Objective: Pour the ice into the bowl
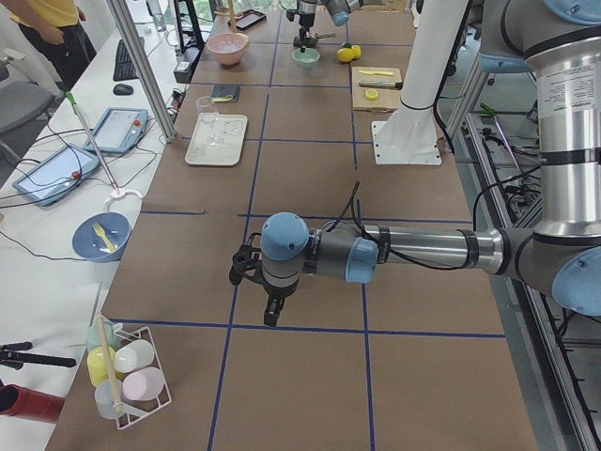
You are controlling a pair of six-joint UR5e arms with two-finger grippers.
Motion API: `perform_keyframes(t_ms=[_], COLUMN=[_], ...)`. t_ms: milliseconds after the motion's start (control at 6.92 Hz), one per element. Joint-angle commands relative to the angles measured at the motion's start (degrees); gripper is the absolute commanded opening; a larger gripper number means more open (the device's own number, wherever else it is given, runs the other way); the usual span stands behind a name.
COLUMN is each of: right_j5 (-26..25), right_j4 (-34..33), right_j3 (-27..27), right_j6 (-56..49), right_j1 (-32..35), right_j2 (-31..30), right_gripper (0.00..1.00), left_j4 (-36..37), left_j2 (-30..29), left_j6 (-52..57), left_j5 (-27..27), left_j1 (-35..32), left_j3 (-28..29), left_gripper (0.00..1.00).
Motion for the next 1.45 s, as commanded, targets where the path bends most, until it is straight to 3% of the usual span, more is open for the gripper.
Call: perform_keyframes(t_ms=[0, 145, 289, 434, 578, 723, 1156, 1301], right_j5=[-0.3, -0.57, -1.18, -5.97, -14.72, -19.33, -24.46, -25.08], right_j4=[-0.32, -0.49, -4.67, -11.5, -20.01, -27.14, -28.36, -28.44], right_j3=[1.91, 1.82, 1.65, 1.65, 0.43, -2.98, -23.86, -25.93], right_j6=[11.83, 17.28, 22.3, 24.18, 27.33, 30.06, 35.44, 35.44], right_j1=[-4.75, -8.43, -12.82, -16.95, -23.26, -26.11, -32.62, -34.12], right_j2=[8.76, 13.86, 19.91, 26.76, 34.66, 43.44, 64.12, 65.66], right_gripper=[0.0, 0.0, 0.0, 0.0, 0.0, 0.0, 0.0, 0.0], left_j4=[0.0, 0.0, 0.0, 0.0, 0.0, 0.0, 0.0, -0.17], left_j2=[0.0, -0.08, -0.08, -0.08, -0.08, -0.08, -0.17, -0.26], left_j6=[-0.12, -0.12, -0.12, -0.12, -0.12, -0.12, -0.12, -0.03], left_j5=[0.0, 0.0, -0.17, -0.35, -0.35, -0.35, -0.61, -0.61], left_j1=[0.0, 0.0, 0.0, 0.0, 0.0, 0.0, 0.09, 0.09], left_j3=[-0.28, -0.37, -0.37, -0.37, -0.46, -0.46, -0.37, -0.37], left_gripper=[1.0, 1.0, 1.0, 1.0, 1.0, 1.0, 1.0, 1.0])
